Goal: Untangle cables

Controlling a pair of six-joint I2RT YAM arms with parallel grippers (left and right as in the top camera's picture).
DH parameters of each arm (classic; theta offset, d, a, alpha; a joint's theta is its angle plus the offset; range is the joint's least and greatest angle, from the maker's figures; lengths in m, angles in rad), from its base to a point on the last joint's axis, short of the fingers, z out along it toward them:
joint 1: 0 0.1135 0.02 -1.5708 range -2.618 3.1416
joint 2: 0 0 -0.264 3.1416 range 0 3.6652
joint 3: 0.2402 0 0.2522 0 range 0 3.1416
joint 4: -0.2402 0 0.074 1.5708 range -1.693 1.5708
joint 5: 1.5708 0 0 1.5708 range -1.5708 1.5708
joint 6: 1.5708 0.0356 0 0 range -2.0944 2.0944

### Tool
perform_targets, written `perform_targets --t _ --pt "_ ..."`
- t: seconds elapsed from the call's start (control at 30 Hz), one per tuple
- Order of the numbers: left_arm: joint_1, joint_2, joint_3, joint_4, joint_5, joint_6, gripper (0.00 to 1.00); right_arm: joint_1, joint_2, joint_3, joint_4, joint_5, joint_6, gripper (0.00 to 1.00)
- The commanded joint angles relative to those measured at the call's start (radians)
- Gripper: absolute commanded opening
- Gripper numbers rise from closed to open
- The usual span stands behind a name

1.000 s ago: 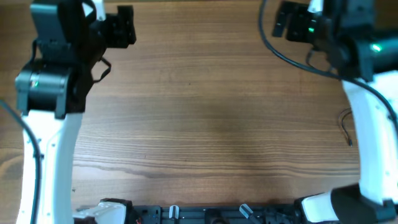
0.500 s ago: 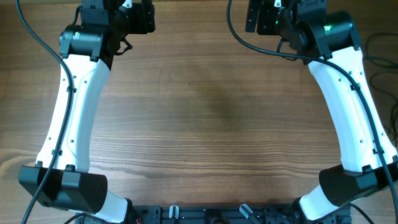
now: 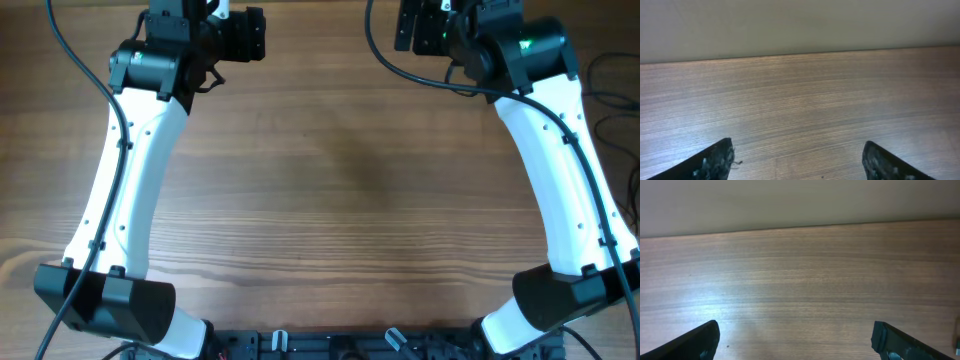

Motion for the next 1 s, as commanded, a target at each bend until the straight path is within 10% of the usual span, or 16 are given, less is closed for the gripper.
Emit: perform_targets --t 0.0,0.97 --pt "0.000 -0.006 0.001 0.000 0.005 0.011 1.00 0.002 0.015 0.000 0.010 0.073 0.020 1.00" --pt "0.000 -0.006 0.001 -0.050 -0.230 0.015 1.00 0.002 0.015 0.000 0.010 0.072 0.017 1.00"
